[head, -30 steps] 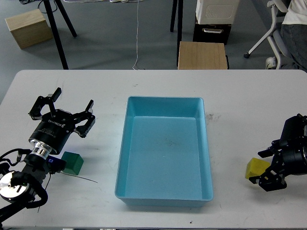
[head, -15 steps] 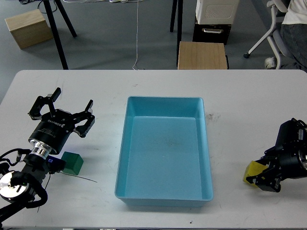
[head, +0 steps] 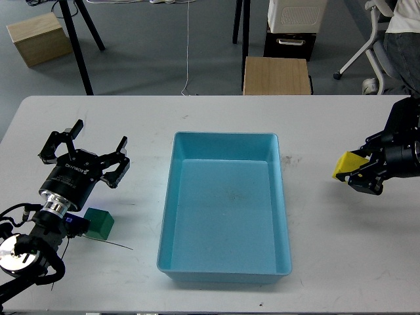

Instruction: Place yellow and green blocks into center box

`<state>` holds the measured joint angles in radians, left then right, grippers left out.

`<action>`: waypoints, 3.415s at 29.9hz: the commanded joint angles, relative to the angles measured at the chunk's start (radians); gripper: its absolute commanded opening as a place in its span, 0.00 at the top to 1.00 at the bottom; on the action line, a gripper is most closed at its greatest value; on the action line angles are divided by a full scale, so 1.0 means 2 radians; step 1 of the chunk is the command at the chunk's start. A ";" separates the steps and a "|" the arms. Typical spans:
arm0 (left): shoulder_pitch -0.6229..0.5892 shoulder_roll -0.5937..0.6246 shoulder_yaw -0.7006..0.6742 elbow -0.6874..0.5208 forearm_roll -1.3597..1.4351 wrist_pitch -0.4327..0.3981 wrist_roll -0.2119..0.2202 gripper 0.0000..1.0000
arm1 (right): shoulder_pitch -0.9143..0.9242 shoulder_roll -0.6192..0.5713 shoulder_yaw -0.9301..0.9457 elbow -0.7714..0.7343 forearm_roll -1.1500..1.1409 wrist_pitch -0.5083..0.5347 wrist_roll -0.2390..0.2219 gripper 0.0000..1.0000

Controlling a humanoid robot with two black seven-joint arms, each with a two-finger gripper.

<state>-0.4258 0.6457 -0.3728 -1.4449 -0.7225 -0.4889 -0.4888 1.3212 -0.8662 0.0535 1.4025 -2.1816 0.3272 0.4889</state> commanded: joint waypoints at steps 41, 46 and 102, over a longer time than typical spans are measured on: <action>-0.003 0.001 -0.026 0.000 -0.001 0.000 0.000 0.00 | 0.012 0.310 -0.161 -0.086 0.000 0.003 0.000 0.04; -0.005 0.001 -0.026 0.000 0.000 0.000 0.000 0.00 | 0.013 0.285 -0.149 -0.087 0.032 -0.003 0.000 0.02; -0.182 0.224 0.054 -0.055 1.452 0.030 0.000 0.00 | -0.756 0.274 0.762 0.141 0.486 -0.097 -0.016 0.01</action>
<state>-0.7918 1.1359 -0.2841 -1.5722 2.1663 -0.4280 -0.4886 -0.1341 -0.3191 1.5351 1.6857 -1.2141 0.1720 0.4570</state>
